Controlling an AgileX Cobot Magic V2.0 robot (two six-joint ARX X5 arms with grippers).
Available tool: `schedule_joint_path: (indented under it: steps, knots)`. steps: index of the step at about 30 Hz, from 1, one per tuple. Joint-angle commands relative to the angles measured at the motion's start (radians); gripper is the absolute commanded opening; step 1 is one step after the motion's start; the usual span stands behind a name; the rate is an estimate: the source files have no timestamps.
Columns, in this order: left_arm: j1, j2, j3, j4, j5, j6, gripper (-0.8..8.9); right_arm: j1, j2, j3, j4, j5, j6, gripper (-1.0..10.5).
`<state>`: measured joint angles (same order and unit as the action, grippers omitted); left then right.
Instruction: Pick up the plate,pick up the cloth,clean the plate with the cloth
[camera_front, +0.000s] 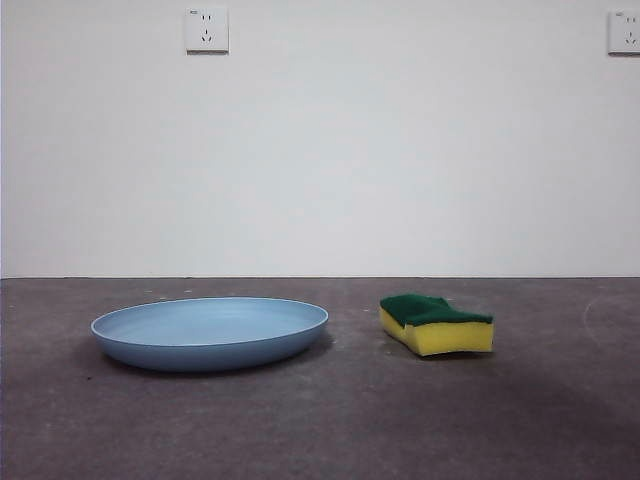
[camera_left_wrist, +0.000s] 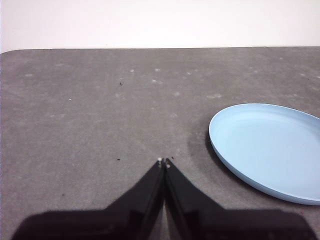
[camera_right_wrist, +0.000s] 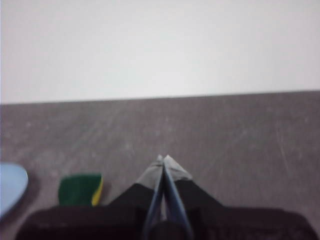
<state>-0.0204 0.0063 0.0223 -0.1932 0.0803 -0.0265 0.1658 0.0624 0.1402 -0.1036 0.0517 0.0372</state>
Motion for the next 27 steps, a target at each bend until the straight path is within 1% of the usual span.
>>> schedule_joint_path:
  steps: [1, 8, 10, 13, 14, 17, 27]
  knots:
    - [0.003, -0.003, -0.012, -0.002, 0.000, -0.003, -0.03, -0.001, -0.036, -0.058, 0.018, -0.002, 0.000, 0.0]
    - [0.003, -0.003, -0.012, -0.002, -0.001, -0.003, -0.03, -0.001, -0.061, -0.135, 0.000, -0.003, 0.067, 0.0]
    - [0.003, -0.003, -0.012, -0.002, 0.000, -0.003, -0.03, -0.001, -0.061, -0.135, -0.064, -0.001, 0.080, 0.0]
    - [0.003, -0.003, -0.012, -0.002, 0.000, -0.003, -0.03, 0.000, -0.061, -0.135, -0.072, -0.009, 0.084, 0.0]
    - [0.003, -0.003, -0.012, -0.002, 0.000, -0.003, -0.03, 0.000, -0.061, -0.135, -0.072, -0.023, 0.085, 0.0]
    - [0.003, -0.003, -0.012, -0.002, -0.001, -0.003, -0.03, 0.001, -0.061, -0.135, -0.069, -0.027, 0.129, 0.0]
    - [0.003, -0.003, -0.012, -0.002, -0.001, -0.003, -0.03, 0.001, -0.061, -0.135, -0.069, -0.020, 0.130, 0.0]
